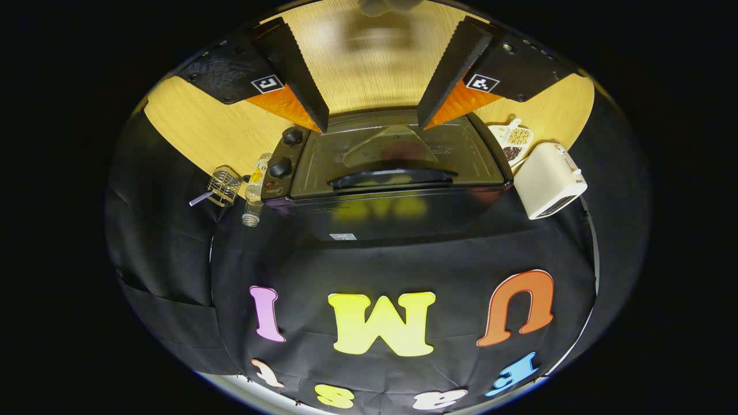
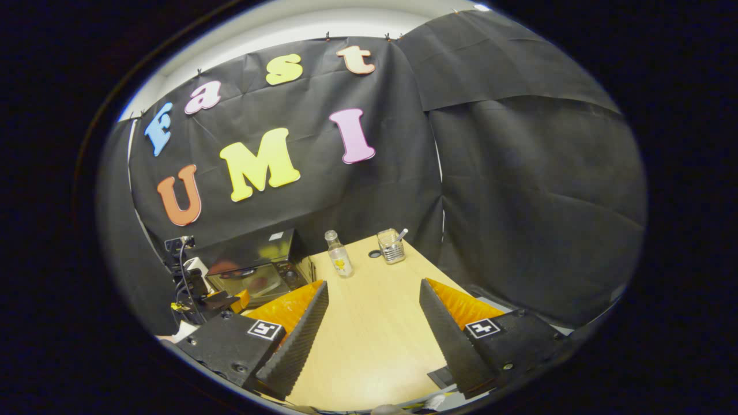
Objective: Open the electric oven with the left hand, put the food in, and close the electric oven.
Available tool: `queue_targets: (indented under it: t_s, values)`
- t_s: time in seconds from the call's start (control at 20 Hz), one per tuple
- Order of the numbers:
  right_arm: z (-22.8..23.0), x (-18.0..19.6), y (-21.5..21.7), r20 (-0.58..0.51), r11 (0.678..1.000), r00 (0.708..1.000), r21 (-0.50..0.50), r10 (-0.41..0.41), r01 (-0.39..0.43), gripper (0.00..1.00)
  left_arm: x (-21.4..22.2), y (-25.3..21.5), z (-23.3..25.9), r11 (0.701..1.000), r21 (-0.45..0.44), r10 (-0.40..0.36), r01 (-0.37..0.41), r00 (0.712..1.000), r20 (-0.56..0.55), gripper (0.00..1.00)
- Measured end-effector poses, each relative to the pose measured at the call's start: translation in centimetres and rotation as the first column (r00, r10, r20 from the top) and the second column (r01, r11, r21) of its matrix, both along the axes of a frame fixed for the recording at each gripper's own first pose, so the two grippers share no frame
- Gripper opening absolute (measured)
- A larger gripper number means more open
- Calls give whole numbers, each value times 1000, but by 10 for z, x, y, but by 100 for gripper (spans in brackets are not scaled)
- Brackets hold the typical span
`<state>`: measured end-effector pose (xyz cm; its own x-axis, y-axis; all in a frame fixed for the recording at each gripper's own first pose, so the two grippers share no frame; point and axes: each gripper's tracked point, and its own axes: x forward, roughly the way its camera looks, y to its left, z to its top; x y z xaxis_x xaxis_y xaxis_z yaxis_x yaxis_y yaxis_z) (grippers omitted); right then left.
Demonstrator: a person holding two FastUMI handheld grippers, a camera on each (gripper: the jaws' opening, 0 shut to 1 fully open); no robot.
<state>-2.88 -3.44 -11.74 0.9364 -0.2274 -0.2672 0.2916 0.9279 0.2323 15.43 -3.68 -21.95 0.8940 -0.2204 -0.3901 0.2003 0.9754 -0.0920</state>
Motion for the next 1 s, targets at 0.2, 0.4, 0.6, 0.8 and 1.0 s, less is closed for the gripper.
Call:
queue_targets:
  t_s: [0.2,0.4,0.6,0.8,1.0]
  values:
    - [-2,0,-1,-3,1000,1000,-10,13,-13,100,-17,3,9,1000,-10,9,-9,1000,16,99]
    - [6,-3,0,20,998,998,-12,57,-57,100,-41,-1,31,999,-34,20,-19,999,34,99]
    - [20,-14,-10,70,994,992,-26,105,-103,100,-85,-5,80,999,-45,31,-27,995,99,98]
    - [42,-33,-31,131,986,978,-62,160,-153,100,-135,1,145,995,-46,91,-83,972,215,98]
    - [56,-58,-49,161,970,961,-127,227,-208,100,-202,15,194,982,-60,191,-181,940,282,98]
